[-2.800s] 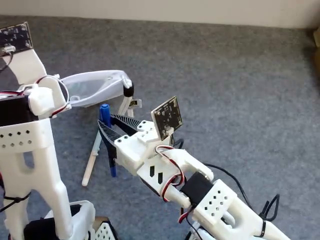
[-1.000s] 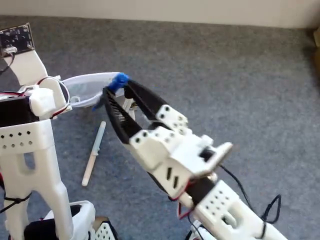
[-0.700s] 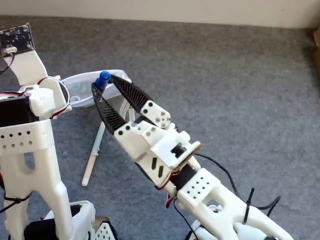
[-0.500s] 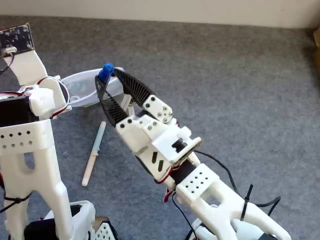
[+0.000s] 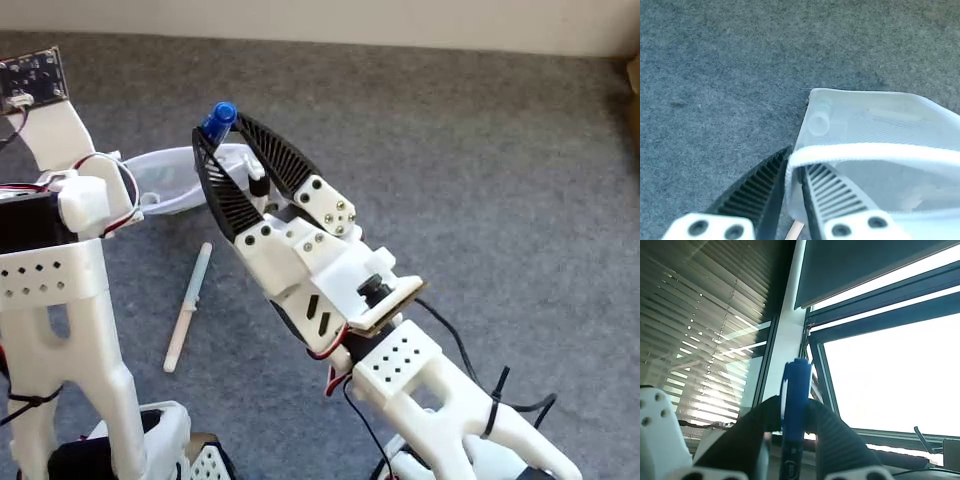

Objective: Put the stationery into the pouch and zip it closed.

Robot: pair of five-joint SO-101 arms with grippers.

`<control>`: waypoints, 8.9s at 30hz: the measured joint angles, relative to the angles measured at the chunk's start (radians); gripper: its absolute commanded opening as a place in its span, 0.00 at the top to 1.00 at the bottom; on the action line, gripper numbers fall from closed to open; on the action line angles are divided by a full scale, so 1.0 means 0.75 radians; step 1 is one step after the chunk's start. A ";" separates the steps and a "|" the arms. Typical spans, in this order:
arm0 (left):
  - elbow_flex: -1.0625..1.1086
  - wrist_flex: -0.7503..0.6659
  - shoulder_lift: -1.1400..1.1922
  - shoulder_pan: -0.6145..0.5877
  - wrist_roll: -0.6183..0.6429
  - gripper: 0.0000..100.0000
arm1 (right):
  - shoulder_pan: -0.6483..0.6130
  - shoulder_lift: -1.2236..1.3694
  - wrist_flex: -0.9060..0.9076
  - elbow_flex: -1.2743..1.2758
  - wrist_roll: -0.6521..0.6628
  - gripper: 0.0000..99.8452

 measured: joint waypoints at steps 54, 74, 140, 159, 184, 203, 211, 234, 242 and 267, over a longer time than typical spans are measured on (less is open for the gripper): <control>0.102 -0.113 -0.002 0.012 0.000 0.99 | 0.020 0.268 0.554 0.139 0.014 0.77; 0.117 -0.127 0.000 -0.153 0.002 0.99 | -0.364 -0.385 1.481 0.276 0.012 0.77; 0.121 -0.186 0.020 -0.405 0.104 0.99 | -0.168 1.463 1.911 -1.013 -0.718 0.88; 0.129 -0.188 0.020 -0.405 0.104 0.99 | -0.086 1.858 2.848 -1.833 -0.462 0.90; 0.129 -0.188 0.020 -0.405 0.104 0.99 | 0.020 1.870 3.472 -1.888 0.129 0.99; 0.129 -0.188 0.020 -0.405 0.104 0.99 | 0.020 1.557 3.558 -1.856 0.129 0.99; 0.129 -0.188 0.020 -0.374 0.104 0.99 | 0.020 1.275 3.558 -1.788 0.049 0.99; 0.127 -0.188 0.000 0.037 0.029 0.99 | 0.008 0.131 2.606 -0.681 -0.162 0.99; 0.127 -0.158 0.000 0.086 -0.010 0.99 | 0.008 -0.153 2.230 -0.417 -0.162 0.99; 0.186 -0.158 0.000 0.088 -0.051 0.99 | 0.014 -0.317 1.246 -0.243 -0.166 0.99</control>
